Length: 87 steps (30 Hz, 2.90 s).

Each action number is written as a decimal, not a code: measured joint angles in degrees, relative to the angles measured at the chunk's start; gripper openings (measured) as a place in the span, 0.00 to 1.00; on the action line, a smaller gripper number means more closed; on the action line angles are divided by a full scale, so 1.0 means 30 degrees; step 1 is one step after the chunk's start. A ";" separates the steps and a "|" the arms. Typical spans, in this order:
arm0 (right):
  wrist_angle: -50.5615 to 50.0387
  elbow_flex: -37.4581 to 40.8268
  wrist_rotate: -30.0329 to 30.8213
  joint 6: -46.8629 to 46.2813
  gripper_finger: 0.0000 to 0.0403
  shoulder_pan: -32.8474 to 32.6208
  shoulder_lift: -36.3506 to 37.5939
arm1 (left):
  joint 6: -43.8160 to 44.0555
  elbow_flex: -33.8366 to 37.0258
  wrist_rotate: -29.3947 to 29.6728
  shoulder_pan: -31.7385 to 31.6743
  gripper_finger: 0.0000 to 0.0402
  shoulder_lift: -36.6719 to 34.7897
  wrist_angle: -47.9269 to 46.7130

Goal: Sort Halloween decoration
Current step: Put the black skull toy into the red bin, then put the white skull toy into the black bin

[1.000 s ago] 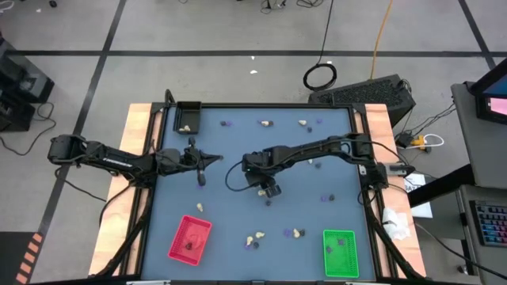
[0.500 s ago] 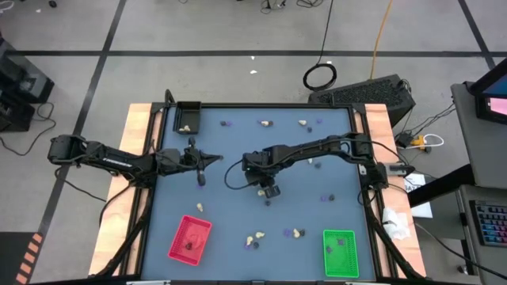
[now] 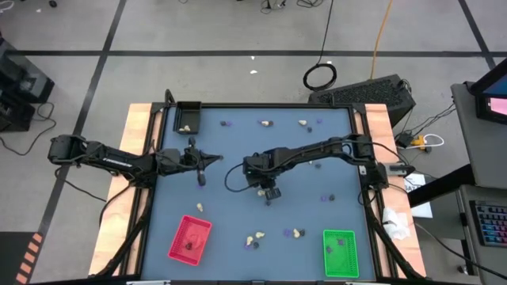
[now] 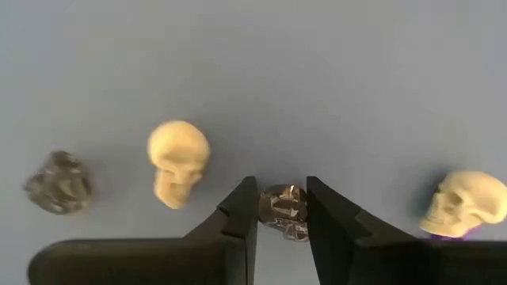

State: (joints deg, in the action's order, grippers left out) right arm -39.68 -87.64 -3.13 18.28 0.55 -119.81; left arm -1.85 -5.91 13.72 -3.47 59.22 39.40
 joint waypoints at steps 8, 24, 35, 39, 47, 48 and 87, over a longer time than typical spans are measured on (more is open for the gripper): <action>0.2507 -0.0007 -0.0031 -0.0965 0.17 -0.0928 0.0029 | -0.0076 0.0000 0.0002 -0.0014 0.02 0.0000 0.0000; 1.0829 -0.0029 -0.0044 -0.4578 0.16 -0.2665 0.0066 | 0.0022 0.0002 0.0029 -0.0065 0.02 0.0004 0.0138; 1.7647 -0.0058 -0.0038 -0.7337 0.16 -0.4131 -0.0125 | 0.0007 0.0000 0.0087 -0.0072 0.02 0.0000 0.0171; 1.9489 -0.0073 0.0042 -0.8119 0.16 -0.4565 -0.0580 | 0.0015 0.0007 0.0109 -0.0072 0.02 0.0000 0.0290; 1.9782 -0.2936 0.0528 -0.8376 0.16 -0.4996 -0.3103 | 0.0008 -0.0007 0.0400 -0.0072 0.02 0.0007 0.0299; 1.9744 -0.3584 0.0519 -0.8379 0.16 -0.4996 -0.3626 | 0.0007 -0.0007 0.0459 -0.0072 0.02 0.0007 0.0213; 1.5522 -1.0557 -0.0998 -0.8823 0.35 -0.4835 -0.8877 | -0.0566 -0.0007 -0.0887 -0.0072 0.01 0.0007 -0.0027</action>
State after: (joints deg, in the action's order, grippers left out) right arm 6.89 -119.31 -6.13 -8.19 -13.96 -146.44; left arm -3.55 -5.93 11.05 -3.68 59.24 39.32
